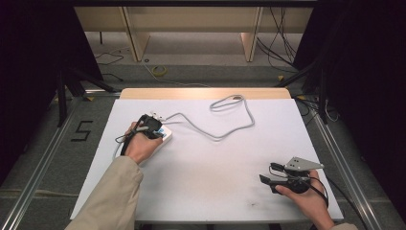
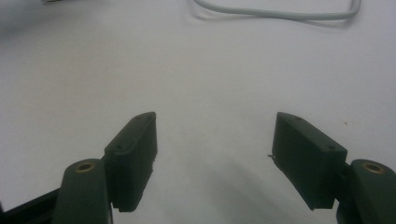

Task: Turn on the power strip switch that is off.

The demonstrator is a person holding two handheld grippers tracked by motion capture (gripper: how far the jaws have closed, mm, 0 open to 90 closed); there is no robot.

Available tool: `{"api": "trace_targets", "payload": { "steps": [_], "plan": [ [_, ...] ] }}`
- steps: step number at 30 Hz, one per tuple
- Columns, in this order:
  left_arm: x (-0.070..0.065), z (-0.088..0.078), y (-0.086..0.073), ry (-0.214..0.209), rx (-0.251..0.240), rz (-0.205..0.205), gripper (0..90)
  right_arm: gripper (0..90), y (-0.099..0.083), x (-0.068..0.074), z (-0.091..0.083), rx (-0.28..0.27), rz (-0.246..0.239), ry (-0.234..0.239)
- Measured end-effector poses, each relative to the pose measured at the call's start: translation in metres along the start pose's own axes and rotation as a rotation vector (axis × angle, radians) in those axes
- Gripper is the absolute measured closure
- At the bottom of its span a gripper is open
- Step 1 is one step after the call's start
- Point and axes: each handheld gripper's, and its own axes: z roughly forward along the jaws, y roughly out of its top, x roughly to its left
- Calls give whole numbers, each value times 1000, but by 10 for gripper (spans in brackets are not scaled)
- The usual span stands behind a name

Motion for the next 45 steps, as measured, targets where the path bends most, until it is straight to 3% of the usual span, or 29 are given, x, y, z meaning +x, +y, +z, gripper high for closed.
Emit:
{"api": "trace_targets", "payload": {
  "steps": [21, 45],
  "plan": [
    [5, 9, 16, 20, 25, 17, 898, 318, 0, 0, 0, -2, -5, 0],
    [8, 19, 24, 27, 55, 21, 898, 318, 0, 0, 0, 0, -4, 0]
  ]
}}
